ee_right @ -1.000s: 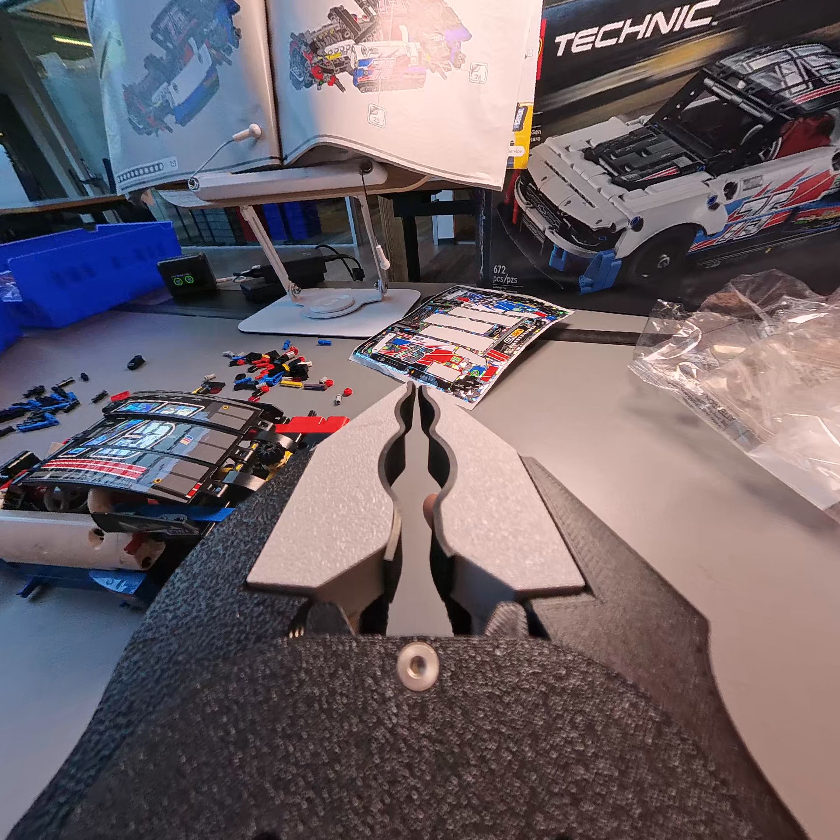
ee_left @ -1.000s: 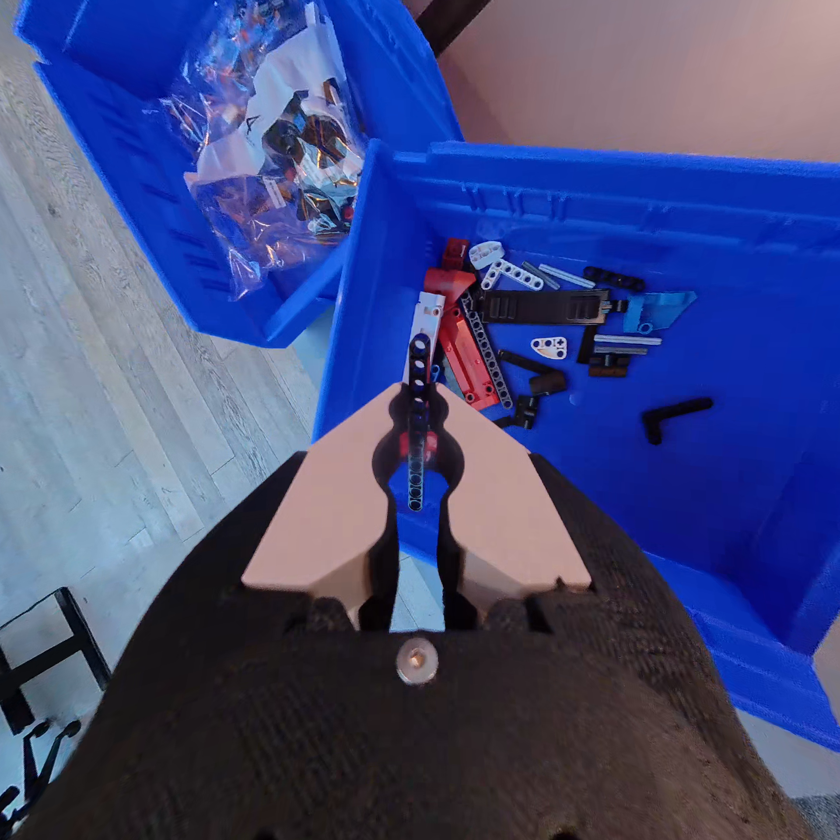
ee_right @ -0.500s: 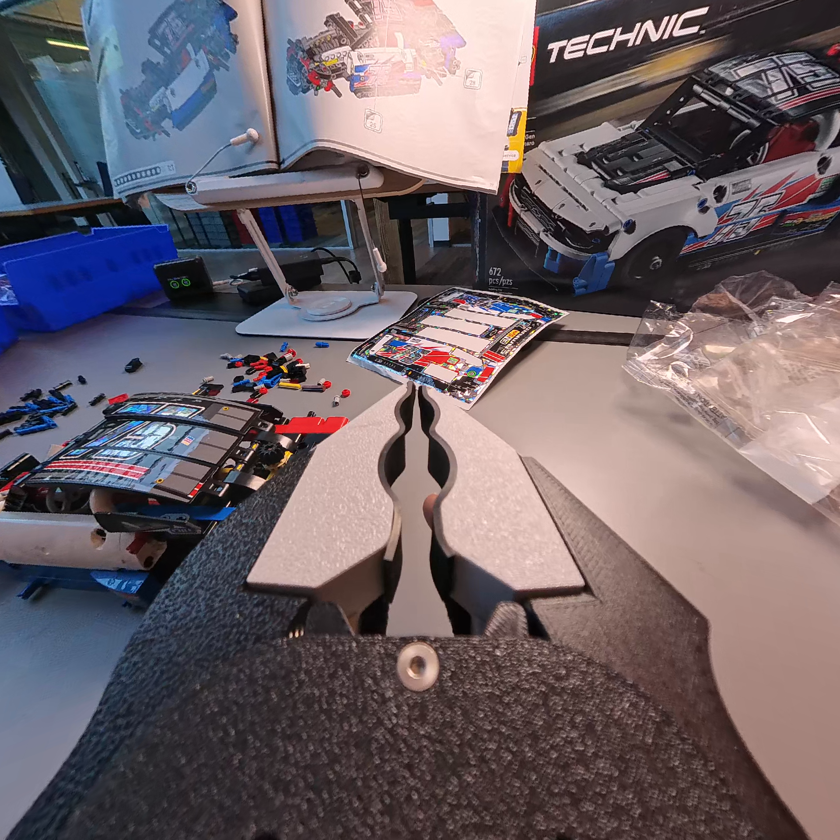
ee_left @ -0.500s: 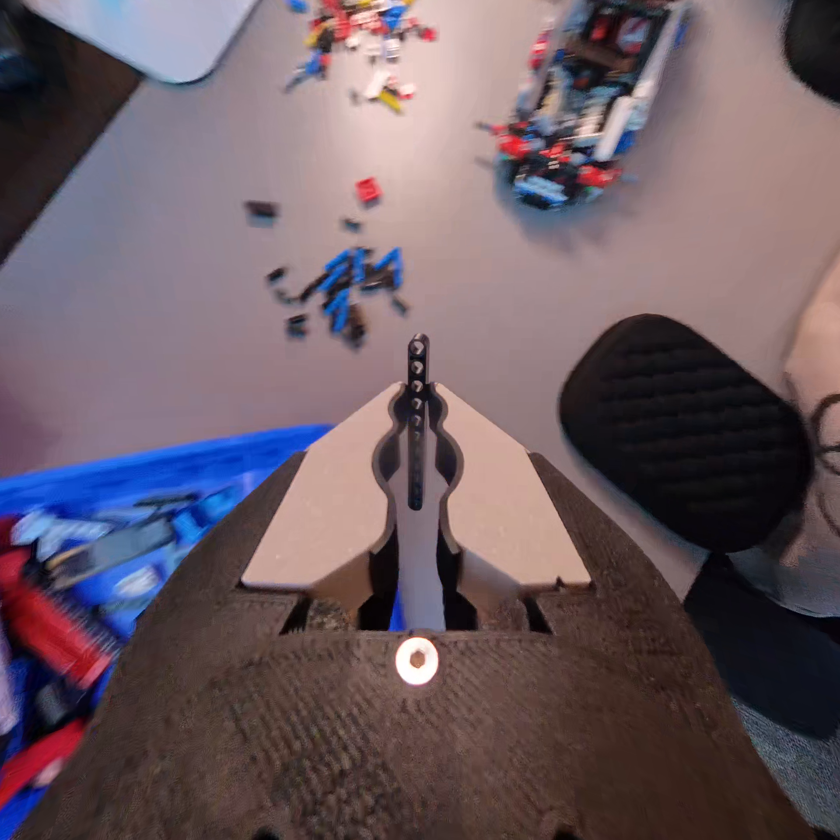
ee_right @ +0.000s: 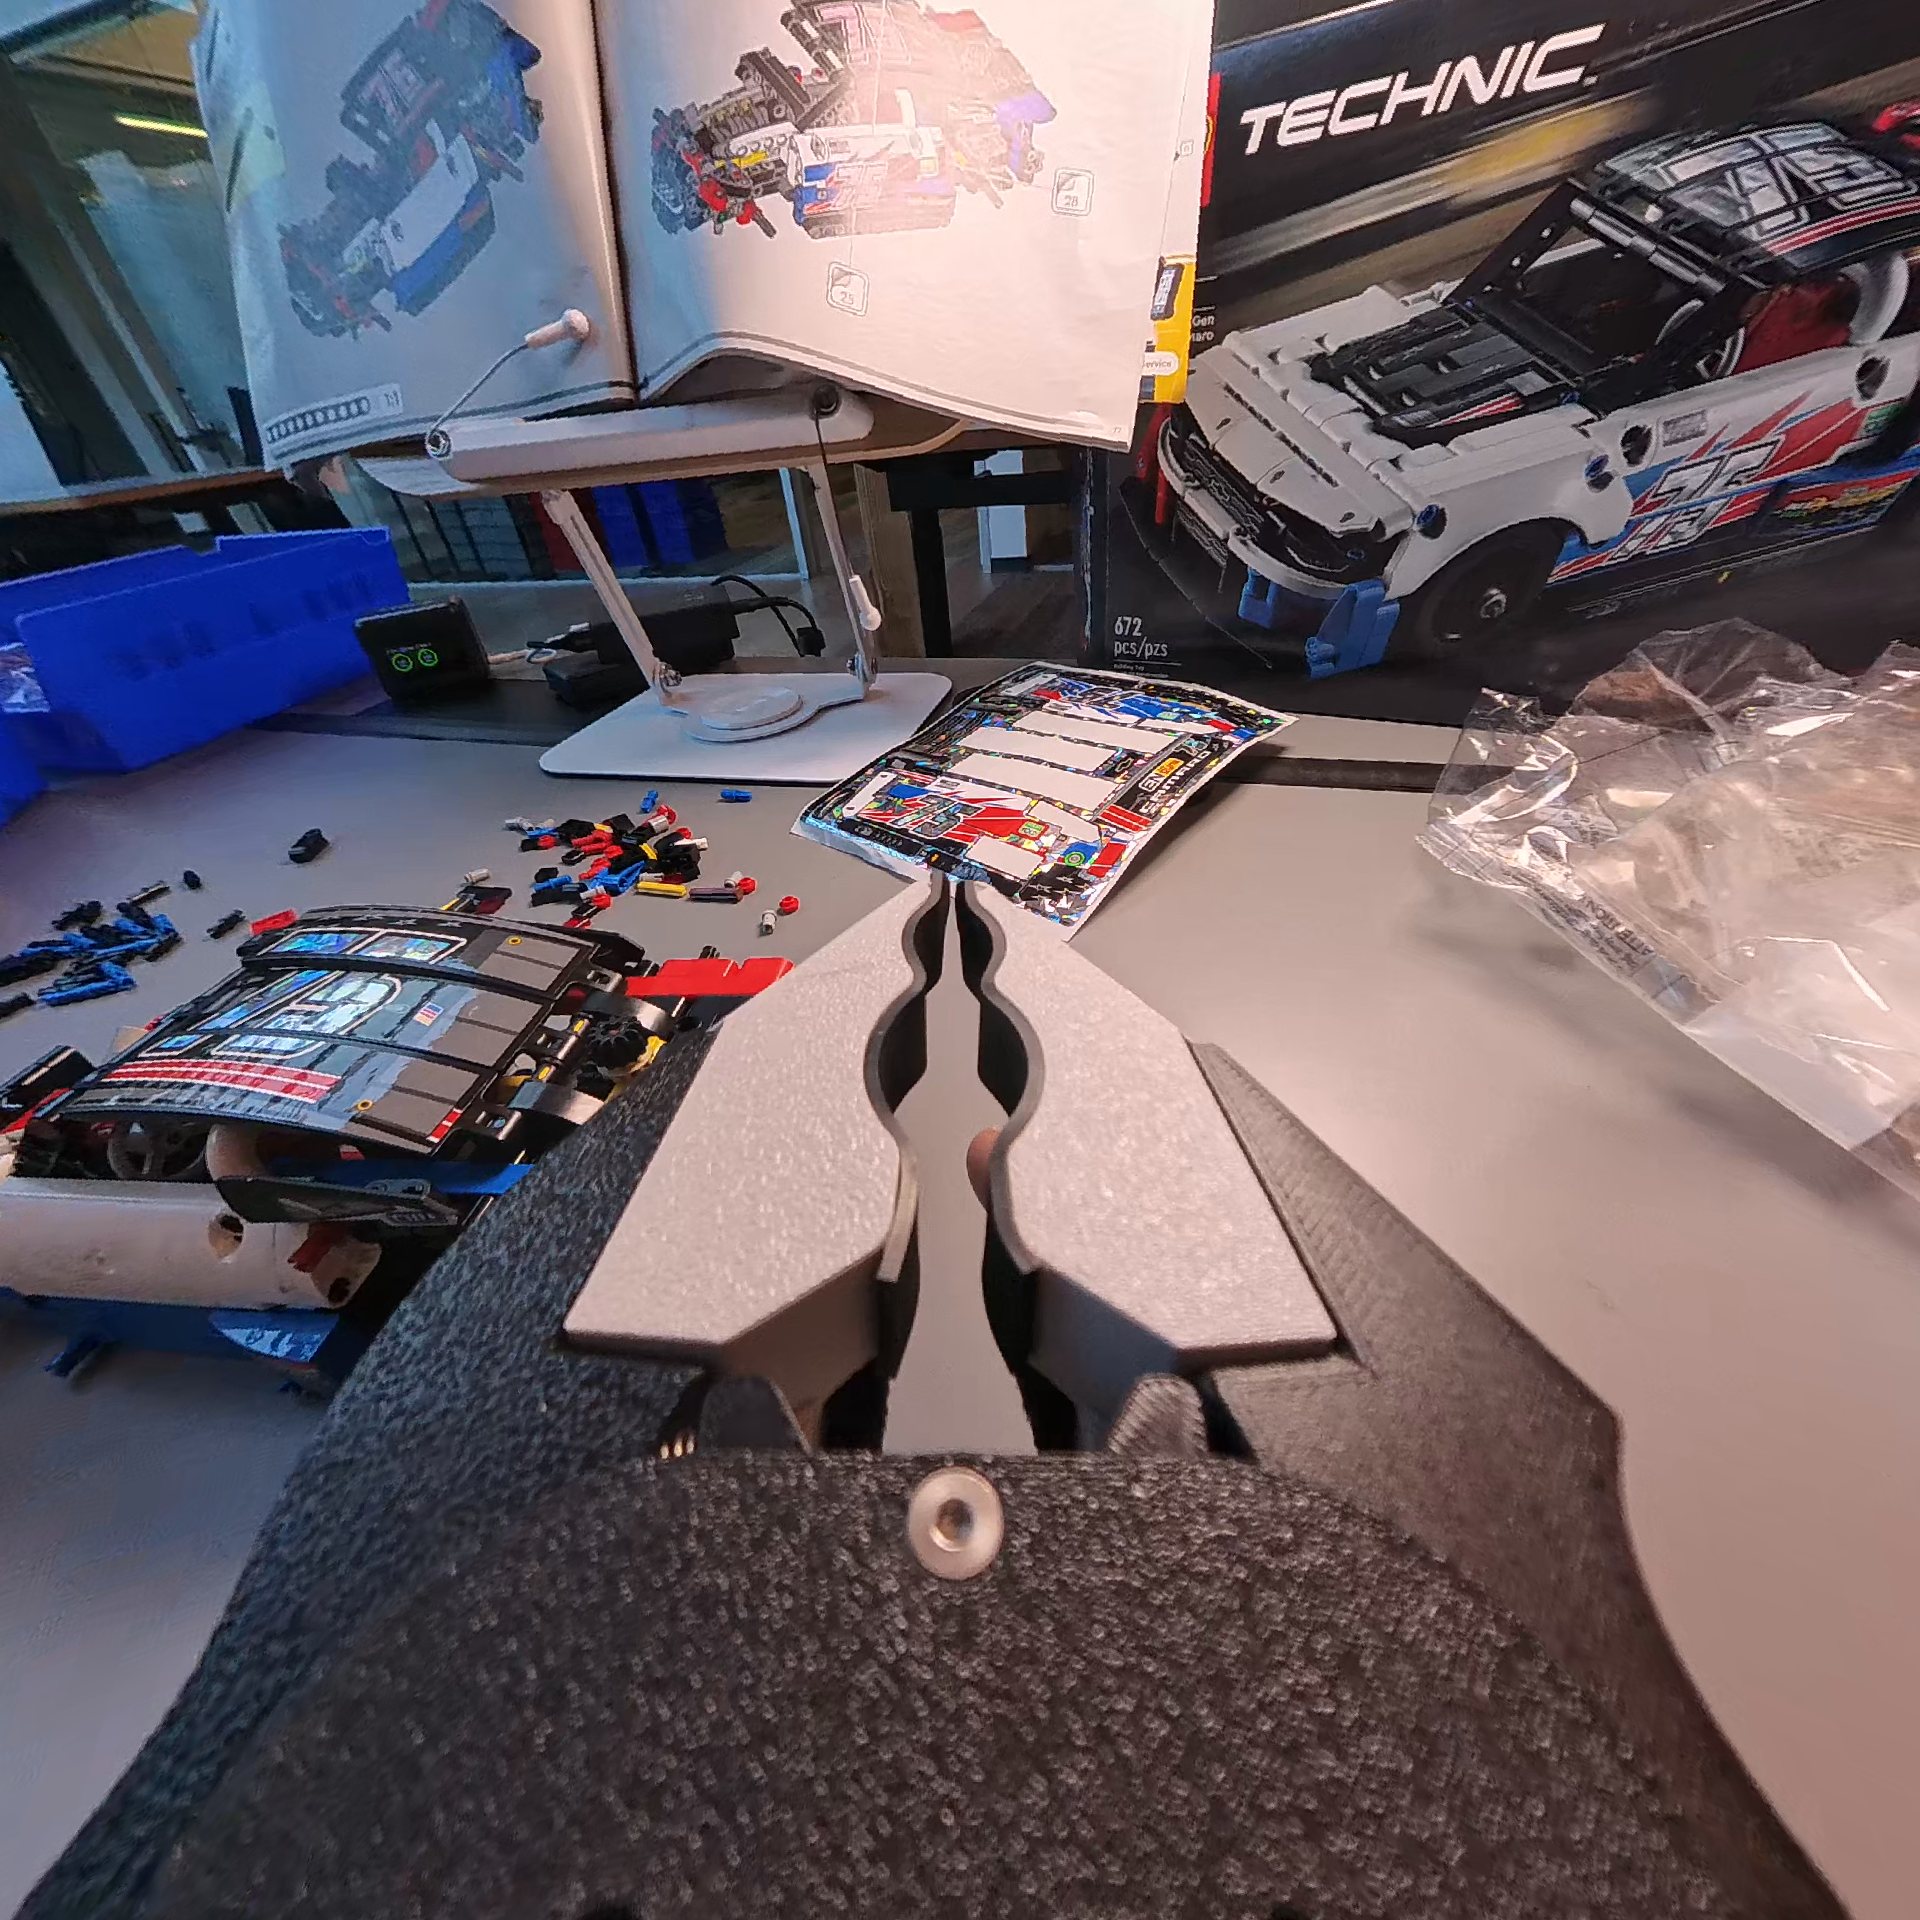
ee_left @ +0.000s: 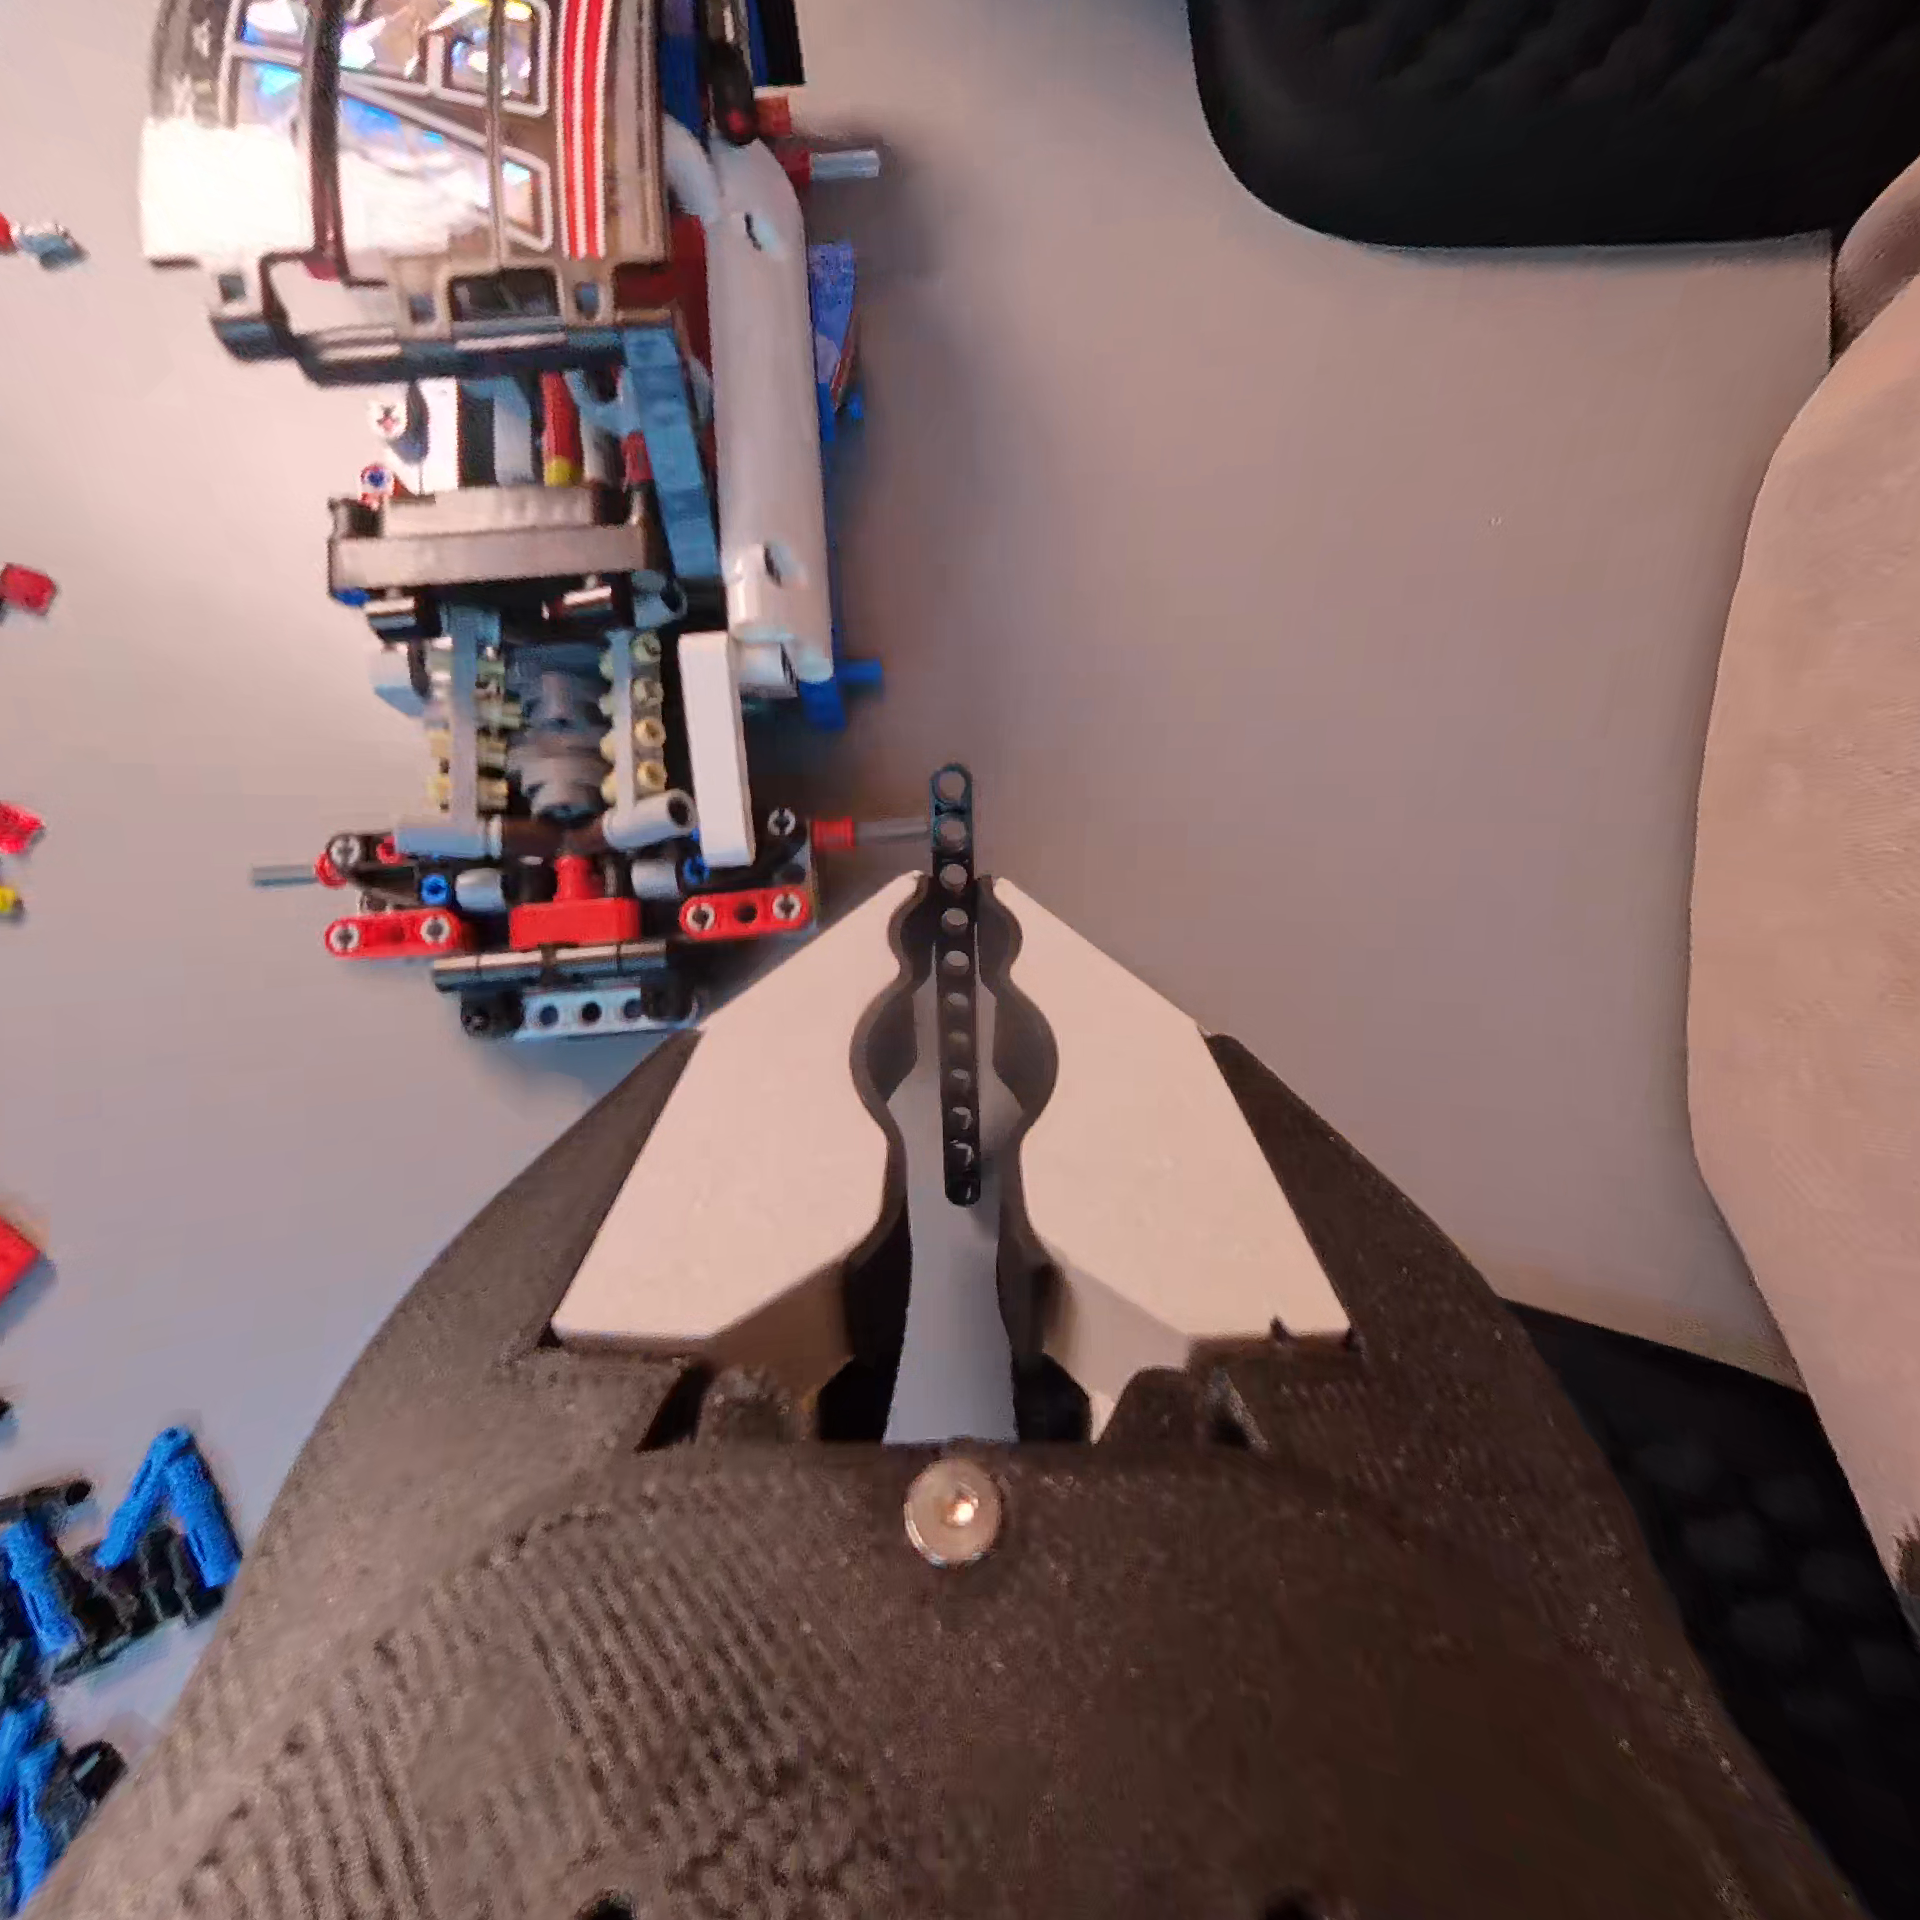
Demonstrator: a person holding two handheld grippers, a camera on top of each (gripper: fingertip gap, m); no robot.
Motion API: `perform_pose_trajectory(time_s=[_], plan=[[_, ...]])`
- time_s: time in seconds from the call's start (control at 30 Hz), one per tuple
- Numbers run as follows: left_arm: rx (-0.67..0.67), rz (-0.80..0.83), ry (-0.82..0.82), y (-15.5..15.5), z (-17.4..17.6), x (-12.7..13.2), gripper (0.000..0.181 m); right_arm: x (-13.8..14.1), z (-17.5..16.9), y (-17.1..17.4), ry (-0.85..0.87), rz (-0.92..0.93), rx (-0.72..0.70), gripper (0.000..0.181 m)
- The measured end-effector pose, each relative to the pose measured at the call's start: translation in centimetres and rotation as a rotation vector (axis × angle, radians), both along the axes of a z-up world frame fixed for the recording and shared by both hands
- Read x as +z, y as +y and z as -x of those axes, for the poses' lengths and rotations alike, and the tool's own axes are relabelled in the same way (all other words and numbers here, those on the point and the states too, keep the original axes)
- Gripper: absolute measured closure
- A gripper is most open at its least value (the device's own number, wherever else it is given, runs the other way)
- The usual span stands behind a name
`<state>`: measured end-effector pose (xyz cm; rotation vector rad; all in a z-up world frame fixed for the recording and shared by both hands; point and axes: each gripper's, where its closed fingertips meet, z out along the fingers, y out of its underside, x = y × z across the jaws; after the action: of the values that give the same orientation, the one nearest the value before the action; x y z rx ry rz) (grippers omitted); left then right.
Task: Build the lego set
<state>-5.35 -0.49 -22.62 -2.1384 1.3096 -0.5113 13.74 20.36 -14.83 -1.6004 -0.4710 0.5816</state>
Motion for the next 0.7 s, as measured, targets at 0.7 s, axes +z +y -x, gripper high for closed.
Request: perform_pose_trajectory(time_s=[0.7], plan=[[0.678,-0.389,-0.208,3.7,20.7,9.9,0.149,0.0,0.0,0.0,0.002,0.003,0.003,0.181]])
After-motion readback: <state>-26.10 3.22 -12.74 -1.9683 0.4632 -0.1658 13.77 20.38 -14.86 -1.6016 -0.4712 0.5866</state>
